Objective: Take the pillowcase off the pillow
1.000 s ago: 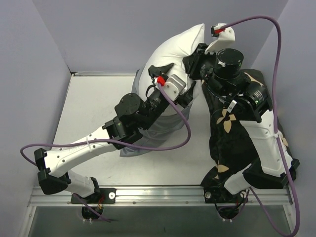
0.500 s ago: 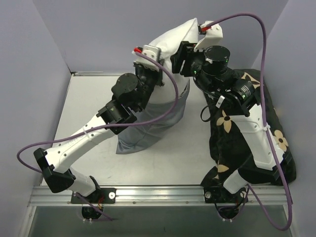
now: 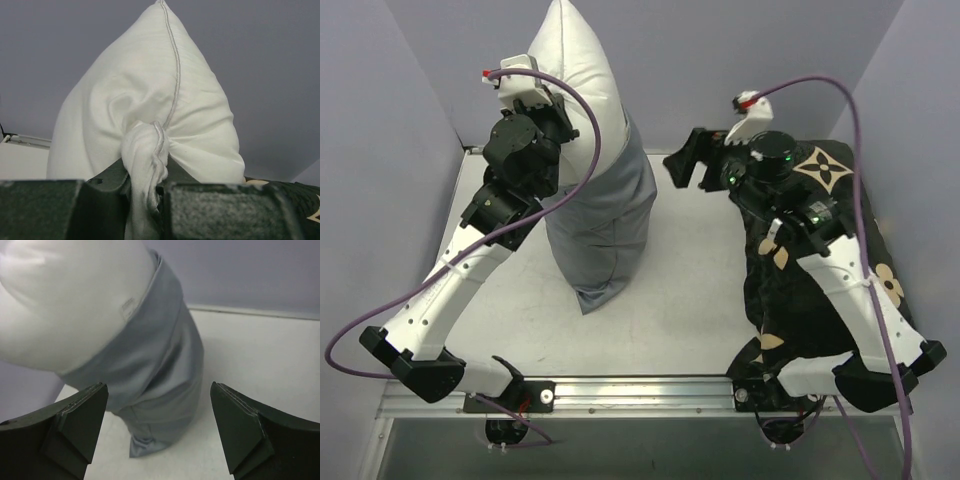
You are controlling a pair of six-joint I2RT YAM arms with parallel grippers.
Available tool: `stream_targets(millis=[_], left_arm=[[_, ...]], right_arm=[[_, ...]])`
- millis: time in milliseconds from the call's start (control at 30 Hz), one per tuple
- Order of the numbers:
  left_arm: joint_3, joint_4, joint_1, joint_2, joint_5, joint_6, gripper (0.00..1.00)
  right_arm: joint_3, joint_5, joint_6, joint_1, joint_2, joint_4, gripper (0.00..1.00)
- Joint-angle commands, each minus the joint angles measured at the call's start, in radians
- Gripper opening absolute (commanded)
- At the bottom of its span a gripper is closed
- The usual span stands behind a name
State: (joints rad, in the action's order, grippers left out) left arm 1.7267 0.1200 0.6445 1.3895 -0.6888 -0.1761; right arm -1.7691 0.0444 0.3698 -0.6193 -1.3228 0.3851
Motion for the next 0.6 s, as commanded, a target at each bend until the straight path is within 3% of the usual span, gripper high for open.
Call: stream_targets(millis=[0,33,267,400,567], left_arm=[[0.007,0.148,0.001,-0.007,0.037,-0.006,0.00],[0.007,0.164,-0.003,-0.018,0.041,-0.008,0.00],[0.007,0.204,-0.019,-0.061,0.069,-0.023,0.00],[0.011,0.213,-0.020,-0.064,0.077,-0.017,0.00],[0.022,0.214,-0.020,-0.064,0.080,-0.014,0.00]], right_arm=[[0.239,-0.246,0.030,0.013,-0.021,-0.213,0.86],[0.273,-0.323,0.050,0.016,-0.032,-0.301,0.86],[0.367,-0.414,0.260,0.090,-0.187,-0.528,0.87],[0.367,-0.350,0.360,0.092,-0.240,-0.574,0.87],[0.393,-0.321,0.468,0.075,-0.279,-0.586,0.80]])
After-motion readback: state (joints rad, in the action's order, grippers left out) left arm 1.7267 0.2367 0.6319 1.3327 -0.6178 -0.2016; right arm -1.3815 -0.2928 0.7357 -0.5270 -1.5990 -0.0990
